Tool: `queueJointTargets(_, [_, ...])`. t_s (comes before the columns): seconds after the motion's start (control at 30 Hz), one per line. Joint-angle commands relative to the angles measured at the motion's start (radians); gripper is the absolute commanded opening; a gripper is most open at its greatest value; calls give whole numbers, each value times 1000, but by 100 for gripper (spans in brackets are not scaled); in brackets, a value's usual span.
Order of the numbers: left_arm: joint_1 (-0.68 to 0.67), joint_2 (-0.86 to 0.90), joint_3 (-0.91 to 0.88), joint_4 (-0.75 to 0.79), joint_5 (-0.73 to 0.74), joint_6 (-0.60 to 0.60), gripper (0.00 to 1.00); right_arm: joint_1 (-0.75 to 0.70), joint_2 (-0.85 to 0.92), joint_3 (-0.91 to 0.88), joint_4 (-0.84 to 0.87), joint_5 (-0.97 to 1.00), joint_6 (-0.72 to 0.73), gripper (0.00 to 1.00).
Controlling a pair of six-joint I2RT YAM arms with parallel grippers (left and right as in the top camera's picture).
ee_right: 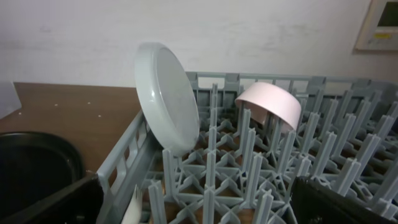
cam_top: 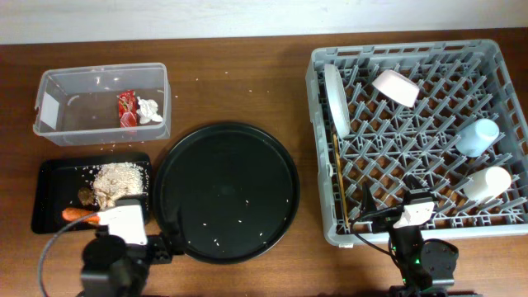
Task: Sort waste into correct bins and load items into the dishwasher rack
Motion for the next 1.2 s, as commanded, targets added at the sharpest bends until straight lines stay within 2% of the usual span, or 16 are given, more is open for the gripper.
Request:
queueJointTargets(0.0, [5, -208, -315, 335, -2, 38, 99, 6, -6, -5, -5, -5, 4, 99])
queueJointTargets(0.07, [5, -310, -478, 550, -2, 60, 99, 6, -6, -5, -5, -5, 4, 99])
queueJointTargets(0.13, [5, -348, -643, 874, -1, 129, 99, 6, -6, -5, -5, -5, 4, 99])
queueJointTargets(0.17, [4, -348, -662, 914, 3, 169, 99, 6, -6, -5, -5, -5, 4, 99])
queueJointTargets(0.2, [4, -348, -660, 907, 9, 224, 99, 6, -6, -5, -5, -5, 4, 99])
queueJointTargets(0.23, [4, -348, -660, 824, 6, 224, 99, 6, -6, -5, -5, -5, 3, 99])
queueJointTargets(0.3, [5, -348, -660, 812, 8, 224, 99, 6, -6, -5, -5, -5, 4, 99])
queueJointTargets(1.17, [5, -347, -660, 811, 9, 224, 99, 6, -6, -5, -5, -5, 3, 99])
